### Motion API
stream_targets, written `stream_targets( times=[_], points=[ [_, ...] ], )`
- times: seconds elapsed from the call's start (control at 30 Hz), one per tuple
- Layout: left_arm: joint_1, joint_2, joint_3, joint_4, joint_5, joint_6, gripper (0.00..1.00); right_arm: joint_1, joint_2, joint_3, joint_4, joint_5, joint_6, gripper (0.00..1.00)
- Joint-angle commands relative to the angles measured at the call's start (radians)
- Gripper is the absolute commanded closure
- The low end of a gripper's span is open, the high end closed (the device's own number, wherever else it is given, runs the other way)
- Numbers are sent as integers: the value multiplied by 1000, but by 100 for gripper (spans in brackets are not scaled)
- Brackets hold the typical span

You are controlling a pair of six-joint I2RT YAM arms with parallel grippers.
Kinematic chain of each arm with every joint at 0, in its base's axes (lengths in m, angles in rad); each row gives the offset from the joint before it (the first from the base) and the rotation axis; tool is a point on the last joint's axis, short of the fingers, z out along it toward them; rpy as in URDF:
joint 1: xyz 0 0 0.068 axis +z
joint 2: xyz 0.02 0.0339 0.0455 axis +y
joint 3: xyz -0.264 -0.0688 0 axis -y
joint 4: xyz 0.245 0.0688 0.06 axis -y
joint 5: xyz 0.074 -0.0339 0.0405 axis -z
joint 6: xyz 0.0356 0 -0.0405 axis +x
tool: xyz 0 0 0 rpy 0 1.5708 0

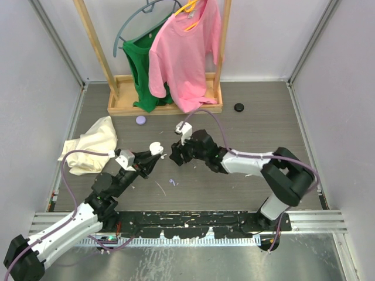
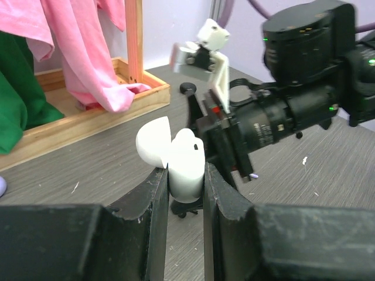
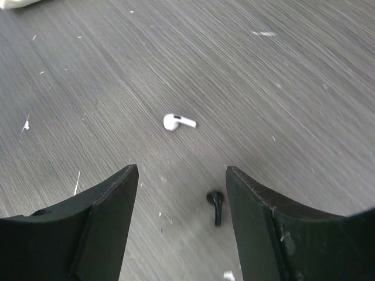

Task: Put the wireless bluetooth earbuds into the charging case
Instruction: Pick up the earbud from the center of the board.

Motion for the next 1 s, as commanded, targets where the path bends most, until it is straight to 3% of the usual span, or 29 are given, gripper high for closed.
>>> stream_targets(
  times=[0.0,0.37,0.97],
  points=[
    [0,-2,-3,54,-14,-2,100,-23,114,134,114,-209,-142,33],
    [1,15,-2,71,-2,-7,100,-34,401,381,6,-305,-217,36],
    [1,40,-2,91,16,-8,100,-3,502,491,-210,-208,-248,51]
  ],
)
